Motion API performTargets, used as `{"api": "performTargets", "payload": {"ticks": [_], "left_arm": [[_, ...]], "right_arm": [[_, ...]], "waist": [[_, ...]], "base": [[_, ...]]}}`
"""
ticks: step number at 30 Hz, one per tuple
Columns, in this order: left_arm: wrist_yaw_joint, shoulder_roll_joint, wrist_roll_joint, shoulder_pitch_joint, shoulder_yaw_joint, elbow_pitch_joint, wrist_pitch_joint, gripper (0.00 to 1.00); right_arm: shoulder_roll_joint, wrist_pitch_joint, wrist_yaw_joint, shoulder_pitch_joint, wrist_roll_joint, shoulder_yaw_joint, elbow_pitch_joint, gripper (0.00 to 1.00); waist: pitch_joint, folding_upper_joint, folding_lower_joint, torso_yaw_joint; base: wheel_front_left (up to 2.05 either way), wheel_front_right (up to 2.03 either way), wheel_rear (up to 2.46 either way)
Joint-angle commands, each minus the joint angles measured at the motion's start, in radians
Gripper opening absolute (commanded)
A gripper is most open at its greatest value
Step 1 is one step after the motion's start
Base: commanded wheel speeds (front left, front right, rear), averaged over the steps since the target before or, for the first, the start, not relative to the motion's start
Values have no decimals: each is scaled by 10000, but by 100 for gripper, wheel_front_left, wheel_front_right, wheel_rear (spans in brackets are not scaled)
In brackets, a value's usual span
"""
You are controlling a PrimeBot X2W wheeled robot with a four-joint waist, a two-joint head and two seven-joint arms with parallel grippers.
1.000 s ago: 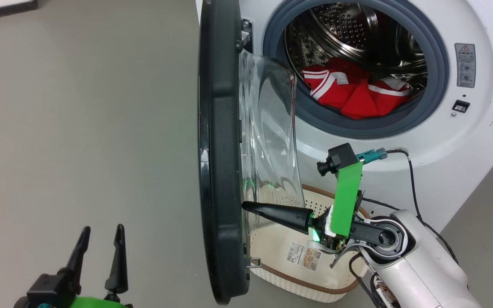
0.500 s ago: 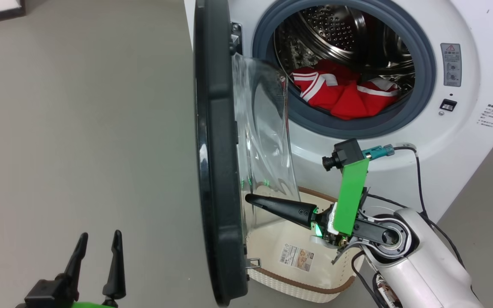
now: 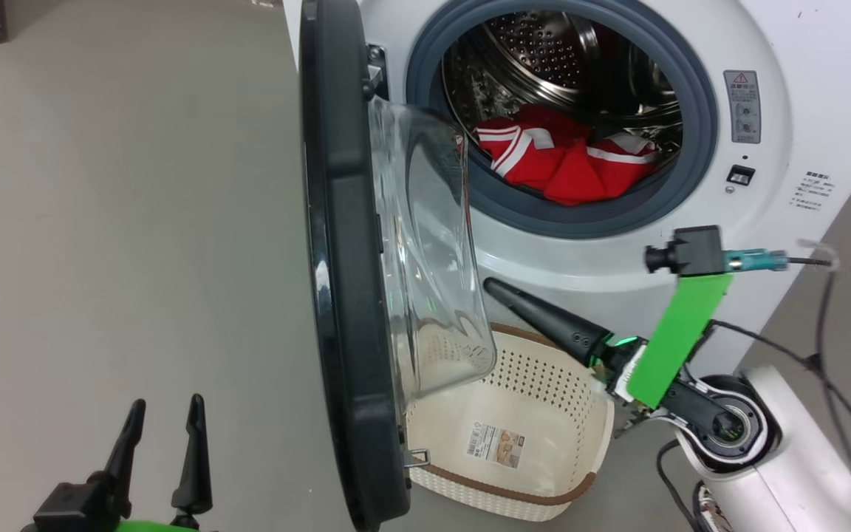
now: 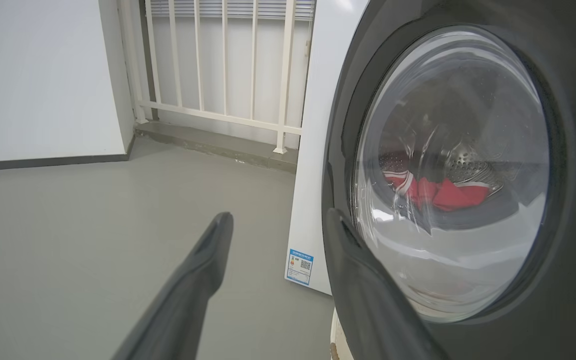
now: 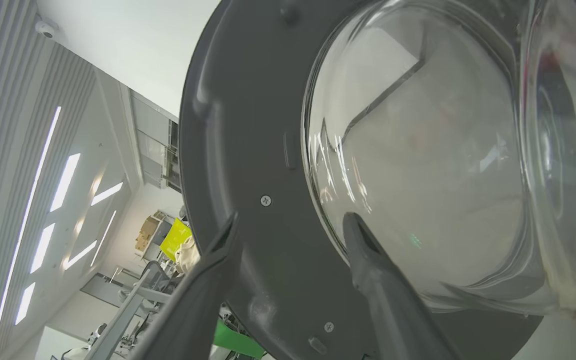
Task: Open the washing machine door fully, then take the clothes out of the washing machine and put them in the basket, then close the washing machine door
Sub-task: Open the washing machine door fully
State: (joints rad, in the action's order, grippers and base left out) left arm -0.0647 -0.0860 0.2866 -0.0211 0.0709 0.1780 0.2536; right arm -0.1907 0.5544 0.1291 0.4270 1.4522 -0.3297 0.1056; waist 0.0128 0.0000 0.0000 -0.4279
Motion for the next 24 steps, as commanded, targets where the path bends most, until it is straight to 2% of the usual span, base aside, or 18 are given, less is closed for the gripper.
{"api": "performTargets", "payload": {"ticks": [1, 8, 14, 18, 24], "left_arm": [[95, -182, 60, -143, -313, -307, 53, 100], [125, -252, 111, -43, -333, -371, 58, 100], [198, -294, 117, 48, -311, -526, 45, 100], [236, -342, 128, 94, -301, -615, 25, 100], [262, -393, 141, 116, -242, -686, -13, 100]], "right_arm": [[-73, -316, 16, -68, -346, -71, -436, 100], [-788, -2634, 16, -889, -2136, -408, -1003, 100], [-1123, -4544, 16, -1359, -2946, -520, -954, 100], [-1420, -5746, 16, -1490, -3815, -636, -706, 100], [-1491, -7500, 16, -1591, -5192, -472, 296, 100]], "waist": [[8, 0, 0, 50], [63, 0, 0, 192], [74, 0, 0, 261], [90, 0, 0, 302], [122, 0, 0, 298]], "base": [[0, 0, 0], [0, 0, 0], [0, 0, 0], [0, 0, 0], [0, 0, 0]]}}
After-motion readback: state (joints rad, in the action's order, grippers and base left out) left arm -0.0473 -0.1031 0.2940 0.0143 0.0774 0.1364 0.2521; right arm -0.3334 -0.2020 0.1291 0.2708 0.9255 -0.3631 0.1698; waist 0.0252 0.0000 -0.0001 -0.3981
